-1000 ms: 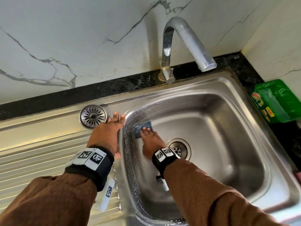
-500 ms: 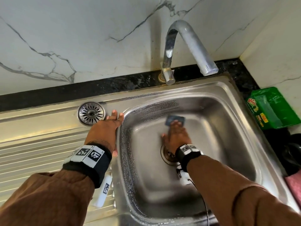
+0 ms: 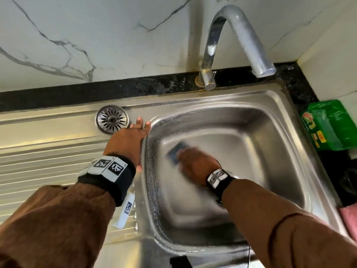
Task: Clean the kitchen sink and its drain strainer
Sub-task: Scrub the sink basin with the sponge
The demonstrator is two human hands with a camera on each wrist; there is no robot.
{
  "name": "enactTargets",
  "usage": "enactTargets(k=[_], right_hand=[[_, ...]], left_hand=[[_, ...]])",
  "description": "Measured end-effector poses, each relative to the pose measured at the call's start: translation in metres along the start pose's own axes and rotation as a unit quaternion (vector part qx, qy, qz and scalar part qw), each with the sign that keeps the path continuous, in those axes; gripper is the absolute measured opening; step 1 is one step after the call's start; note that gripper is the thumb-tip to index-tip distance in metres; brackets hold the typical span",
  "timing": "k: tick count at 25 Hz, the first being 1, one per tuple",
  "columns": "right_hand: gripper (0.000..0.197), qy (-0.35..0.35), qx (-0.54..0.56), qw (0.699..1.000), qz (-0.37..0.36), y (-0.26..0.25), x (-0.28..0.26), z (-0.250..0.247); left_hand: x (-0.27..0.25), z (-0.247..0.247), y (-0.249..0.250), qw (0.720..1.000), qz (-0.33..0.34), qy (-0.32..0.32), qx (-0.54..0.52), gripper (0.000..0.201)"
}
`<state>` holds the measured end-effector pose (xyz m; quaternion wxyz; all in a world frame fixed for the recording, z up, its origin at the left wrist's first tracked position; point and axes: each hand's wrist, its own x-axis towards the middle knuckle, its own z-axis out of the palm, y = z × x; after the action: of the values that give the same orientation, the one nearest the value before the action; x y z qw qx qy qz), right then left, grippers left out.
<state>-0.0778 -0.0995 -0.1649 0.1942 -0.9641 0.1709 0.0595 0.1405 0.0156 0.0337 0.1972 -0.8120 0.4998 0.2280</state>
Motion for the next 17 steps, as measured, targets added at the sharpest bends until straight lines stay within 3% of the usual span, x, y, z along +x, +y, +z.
enactTargets(k=[1, 2, 3, 4, 5, 6, 7, 8, 9, 10, 11, 12, 13, 14, 15, 16, 17], right_hand=[[0.052, 0.083, 0.026, 0.98, 0.182, 0.02, 0.001, -0.013], [0.062, 0.09, -0.006, 0.941, 0.326, 0.026, -0.001, -0.015], [0.07, 0.082, -0.041, 0.927, 0.364, 0.015, -0.002, -0.017], [0.074, 0.093, -0.076, 0.967, 0.223, 0.005, -0.005, -0.005], [0.072, 0.01, -0.058, 0.998, 0.033, -0.012, -0.012, 0.014], [0.065, -0.002, -0.069, 0.994, -0.087, -0.021, -0.012, 0.019], [0.056, -0.035, -0.067, 0.989, -0.123, -0.016, -0.009, 0.009], [0.051, -0.052, -0.028, 0.998, -0.023, -0.004, -0.001, 0.003], [0.052, 0.018, -0.01, 0.987, 0.16, 0.006, 0.01, -0.006], [0.06, 0.019, -0.04, 0.944, 0.328, 0.015, 0.007, -0.017], [0.071, -0.035, -0.051, 0.913, 0.404, 0.008, 0.001, -0.02], [0.079, -0.054, -0.053, 0.925, 0.373, -0.006, -0.003, -0.015], [0.081, -0.045, -0.046, 0.978, 0.199, -0.022, -0.013, -0.001], [0.075, -0.057, -0.03, 0.997, -0.042, -0.04, -0.028, 0.02], [0.062, -0.153, -0.018, 0.966, -0.206, -0.049, -0.039, 0.018], [0.047, -0.186, -0.04, 0.932, -0.308, -0.039, -0.045, 0.006], [0.037, -0.143, -0.101, 0.937, -0.302, -0.023, -0.044, -0.002]], left_hand=[[-0.001, 0.001, 0.0, 1.0, -0.002, 0.006, -0.004, 0.13], [-0.001, 0.001, 0.0, 1.0, -0.004, 0.01, -0.006, 0.129], [-0.002, 0.0, 0.0, 1.0, -0.005, 0.006, -0.006, 0.129], [-0.003, -0.001, 0.002, 1.0, -0.005, -0.002, -0.006, 0.129], [-0.003, -0.003, 0.003, 1.0, -0.008, -0.006, -0.005, 0.129], [-0.003, -0.005, 0.003, 1.0, -0.012, -0.005, -0.003, 0.129], [-0.003, -0.005, 0.003, 1.0, -0.013, -0.004, 0.0, 0.129], [-0.004, -0.005, 0.004, 1.0, -0.01, -0.005, 0.002, 0.13], [-0.005, -0.004, 0.005, 1.0, -0.008, -0.004, 0.004, 0.131], [-0.005, -0.004, 0.005, 1.0, -0.01, -0.001, 0.004, 0.131], [-0.004, -0.003, 0.004, 1.0, -0.013, -0.001, 0.002, 0.132], [-0.003, -0.003, 0.004, 1.0, -0.012, -0.004, -0.001, 0.133], [-0.003, -0.003, 0.004, 1.0, -0.01, -0.006, -0.005, 0.134], [-0.001, -0.003, 0.003, 1.0, -0.009, -0.004, -0.009, 0.137], [0.0, -0.003, 0.002, 1.0, -0.011, -0.004, -0.012, 0.139], [0.001, -0.002, 0.002, 1.0, -0.011, -0.007, -0.014, 0.141], [0.002, -0.001, 0.002, 1.0, -0.012, -0.011, -0.013, 0.142]])
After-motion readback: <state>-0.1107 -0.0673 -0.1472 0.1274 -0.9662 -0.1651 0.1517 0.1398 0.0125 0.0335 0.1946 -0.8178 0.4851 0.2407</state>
